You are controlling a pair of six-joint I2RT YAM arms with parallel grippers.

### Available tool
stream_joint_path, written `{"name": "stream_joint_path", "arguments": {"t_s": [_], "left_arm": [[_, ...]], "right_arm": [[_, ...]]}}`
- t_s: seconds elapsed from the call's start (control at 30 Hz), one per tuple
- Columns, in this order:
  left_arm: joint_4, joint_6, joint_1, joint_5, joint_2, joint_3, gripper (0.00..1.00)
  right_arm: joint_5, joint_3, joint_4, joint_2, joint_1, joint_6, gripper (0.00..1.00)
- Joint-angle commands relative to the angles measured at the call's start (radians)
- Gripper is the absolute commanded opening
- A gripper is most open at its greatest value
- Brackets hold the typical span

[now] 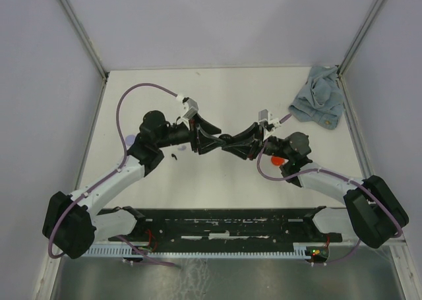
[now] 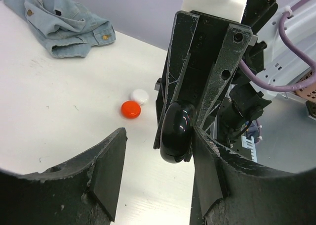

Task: Insert the wireless bluetooth earbuds into the charging case
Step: Open the charging case.

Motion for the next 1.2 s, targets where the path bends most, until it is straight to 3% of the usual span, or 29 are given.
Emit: {"name": "stream_joint_path", "arguments": {"t_s": [0.0, 0.53, 0.67, 0.9, 1.17], "left_arm": [[0.026, -0.037, 0.030, -0.065, -0.017, 0.048, 0.62], [0.018, -0.063, 0.052, -0.102, -0.014, 0.051, 0.67], [-0.013, -0.052, 0.053, -0.162, -0.024, 0.052, 0.70], [-0.269, -0.049, 0.053, -0.465, -0.052, 0.104, 0.71], [-0.615, -0.157, 0.053, -0.905, -0.047, 0.089, 0.71]], "right_arm": [[-0.056, 0.011, 0.039, -0.001, 0.008, -0.010, 0.07], [-0.041, 0.018, -0.022, 0.000, 0.011, -0.049, 0.07], [0.019, 0.018, -0.117, -0.014, 0.011, -0.118, 0.07], [0.195, 0.009, -0.360, -0.066, 0.010, -0.265, 0.06], [0.326, -0.056, -0.435, -0.136, 0.011, -0.300, 0.06]]}}
